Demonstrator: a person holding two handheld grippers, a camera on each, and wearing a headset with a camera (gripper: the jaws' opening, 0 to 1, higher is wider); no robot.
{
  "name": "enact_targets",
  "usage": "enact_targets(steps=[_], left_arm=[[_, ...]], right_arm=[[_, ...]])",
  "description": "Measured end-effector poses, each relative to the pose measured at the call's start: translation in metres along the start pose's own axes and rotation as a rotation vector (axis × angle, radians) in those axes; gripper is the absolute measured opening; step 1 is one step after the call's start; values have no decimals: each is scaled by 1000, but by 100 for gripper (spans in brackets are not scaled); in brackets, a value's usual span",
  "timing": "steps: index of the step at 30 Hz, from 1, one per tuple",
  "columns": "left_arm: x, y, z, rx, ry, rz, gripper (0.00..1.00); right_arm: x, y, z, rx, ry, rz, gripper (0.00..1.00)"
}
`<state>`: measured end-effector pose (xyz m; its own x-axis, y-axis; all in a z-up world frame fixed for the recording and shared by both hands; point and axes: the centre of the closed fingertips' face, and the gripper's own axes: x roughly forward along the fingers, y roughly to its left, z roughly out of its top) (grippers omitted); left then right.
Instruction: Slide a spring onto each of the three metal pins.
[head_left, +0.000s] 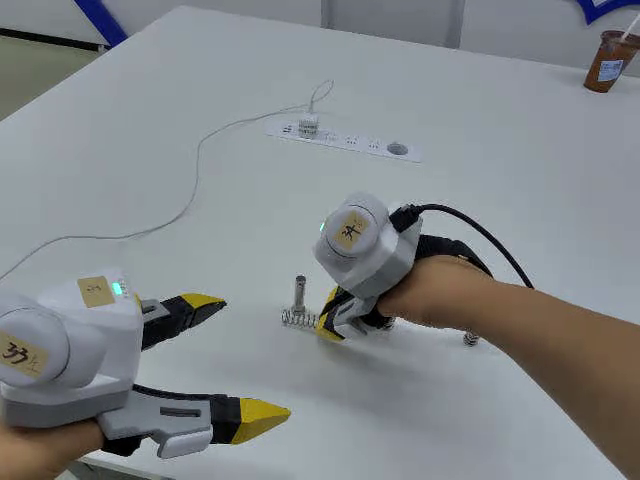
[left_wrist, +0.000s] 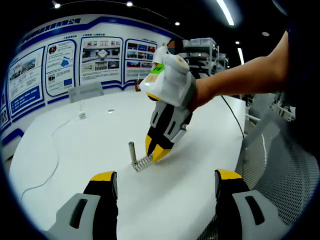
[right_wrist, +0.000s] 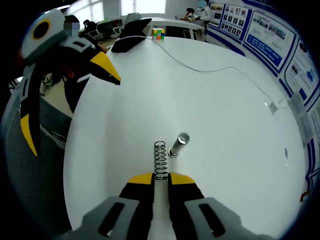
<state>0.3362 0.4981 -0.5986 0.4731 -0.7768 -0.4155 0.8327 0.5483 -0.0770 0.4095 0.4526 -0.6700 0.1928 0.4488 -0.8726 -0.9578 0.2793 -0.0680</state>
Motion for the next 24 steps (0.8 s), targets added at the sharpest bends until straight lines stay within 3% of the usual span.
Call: enact_targets(steps=[13, 24], left_arm=[[0, -3, 3, 7, -7, -9, 82], [-1, -3, 4, 7, -13, -9, 82]], right_arm=[[-23, 3, 3, -26, 17, -8, 12], [-32, 4, 6, -43, 38, 0, 12]])
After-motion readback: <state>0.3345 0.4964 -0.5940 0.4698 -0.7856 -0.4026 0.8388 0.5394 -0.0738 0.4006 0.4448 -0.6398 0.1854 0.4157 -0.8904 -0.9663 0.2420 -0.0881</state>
